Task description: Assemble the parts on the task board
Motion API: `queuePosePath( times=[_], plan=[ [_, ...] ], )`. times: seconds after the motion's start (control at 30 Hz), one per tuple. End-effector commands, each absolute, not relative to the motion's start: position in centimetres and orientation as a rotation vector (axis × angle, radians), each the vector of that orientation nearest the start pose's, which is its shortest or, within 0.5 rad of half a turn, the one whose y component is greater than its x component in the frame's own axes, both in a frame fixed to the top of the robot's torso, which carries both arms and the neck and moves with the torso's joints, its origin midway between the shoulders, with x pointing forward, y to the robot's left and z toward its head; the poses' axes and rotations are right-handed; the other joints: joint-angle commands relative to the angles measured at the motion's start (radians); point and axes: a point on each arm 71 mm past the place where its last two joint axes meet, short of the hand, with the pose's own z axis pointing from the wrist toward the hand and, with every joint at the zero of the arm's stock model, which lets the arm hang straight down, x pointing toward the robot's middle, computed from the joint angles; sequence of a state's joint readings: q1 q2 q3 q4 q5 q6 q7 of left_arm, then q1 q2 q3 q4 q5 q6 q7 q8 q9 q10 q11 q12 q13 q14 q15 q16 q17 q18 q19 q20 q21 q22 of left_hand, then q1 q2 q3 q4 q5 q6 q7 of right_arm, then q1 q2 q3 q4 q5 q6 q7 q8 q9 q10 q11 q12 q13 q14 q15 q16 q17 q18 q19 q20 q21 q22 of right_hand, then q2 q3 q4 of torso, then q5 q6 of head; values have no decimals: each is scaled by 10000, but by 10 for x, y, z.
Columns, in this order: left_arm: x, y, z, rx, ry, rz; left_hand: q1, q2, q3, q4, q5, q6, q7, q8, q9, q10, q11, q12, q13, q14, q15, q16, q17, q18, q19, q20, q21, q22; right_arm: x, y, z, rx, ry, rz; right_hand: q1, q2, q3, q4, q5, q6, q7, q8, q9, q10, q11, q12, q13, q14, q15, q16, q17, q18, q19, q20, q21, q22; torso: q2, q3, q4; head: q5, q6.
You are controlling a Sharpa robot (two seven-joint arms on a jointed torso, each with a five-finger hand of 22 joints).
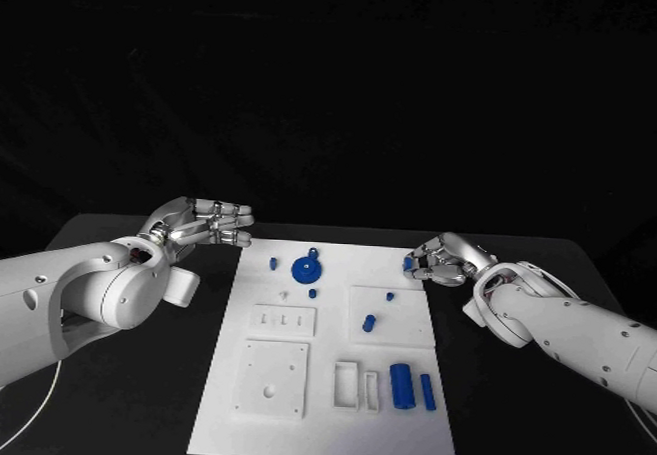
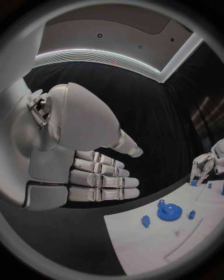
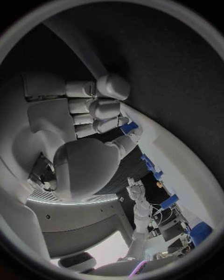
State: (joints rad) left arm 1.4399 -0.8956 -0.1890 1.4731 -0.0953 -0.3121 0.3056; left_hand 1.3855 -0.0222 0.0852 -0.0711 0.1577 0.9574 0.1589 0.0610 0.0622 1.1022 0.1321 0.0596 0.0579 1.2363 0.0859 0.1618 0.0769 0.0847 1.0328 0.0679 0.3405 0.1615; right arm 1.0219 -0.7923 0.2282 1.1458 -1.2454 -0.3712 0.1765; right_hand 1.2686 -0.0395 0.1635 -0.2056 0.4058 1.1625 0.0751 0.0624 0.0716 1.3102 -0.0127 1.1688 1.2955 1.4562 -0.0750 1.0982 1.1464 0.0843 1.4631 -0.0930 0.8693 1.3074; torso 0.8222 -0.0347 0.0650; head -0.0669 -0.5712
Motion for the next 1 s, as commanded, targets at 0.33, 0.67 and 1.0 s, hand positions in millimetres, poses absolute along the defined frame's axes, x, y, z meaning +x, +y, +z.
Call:
queuePosePath(
  times=[0.33, 0.67, 1.0],
  plan=[
    [517, 249, -119, -8959, 14678, -13759, -67, 77, -45, 10, -56, 135, -17, 24, 17, 304, -113, -1, 11, 161, -118, 102, 40, -77, 113, -85, 60, 34, 535, -295, -199, 2268, 14621, 6933, -74, -72, -111, 123, 189, 298, -81, 8, 30, 84, -77, 64, 49, 20, -108, 43, 31, -61, 408, -121, 70, 1078, -17, 11, -22, 22, 15],
    [521, 241, -121, -8047, 15651, -13186, -365, 92, 47, 251, -45, 838, -426, 23, 31, 3016, -1046, 152, 46, 1191, -960, 2455, 1229, -429, 928, -947, 1499, 954, 531, -285, -184, 2566, 14567, 7077, -54, -103, -2, -19, 443, 410, -98, 4, 28, 109, -92, 82, 87, 27, -122, 63, 64, -41, 426, -129, 180, 1105, -68, -8, -18, -23, 90],
    [532, 227, -114, -7400, 17506, -12006, -963, 230, -447, 685, -73, 1611, -825, 38, 122, 4064, -1606, 1795, 919, 967, -1596, 6364, 3948, -580, 787, -1620, 4122, 2945, 531, -258, -162, 2290, 14921, 6988, -135, -130, 174, -78, 292, 443, -105, 5, 27, 109, -96, 72, 115, 28, -121, 26, 50, -38, 418, -125, 190, 1103, -224, -40, -59, 78, 56]
  ],
)
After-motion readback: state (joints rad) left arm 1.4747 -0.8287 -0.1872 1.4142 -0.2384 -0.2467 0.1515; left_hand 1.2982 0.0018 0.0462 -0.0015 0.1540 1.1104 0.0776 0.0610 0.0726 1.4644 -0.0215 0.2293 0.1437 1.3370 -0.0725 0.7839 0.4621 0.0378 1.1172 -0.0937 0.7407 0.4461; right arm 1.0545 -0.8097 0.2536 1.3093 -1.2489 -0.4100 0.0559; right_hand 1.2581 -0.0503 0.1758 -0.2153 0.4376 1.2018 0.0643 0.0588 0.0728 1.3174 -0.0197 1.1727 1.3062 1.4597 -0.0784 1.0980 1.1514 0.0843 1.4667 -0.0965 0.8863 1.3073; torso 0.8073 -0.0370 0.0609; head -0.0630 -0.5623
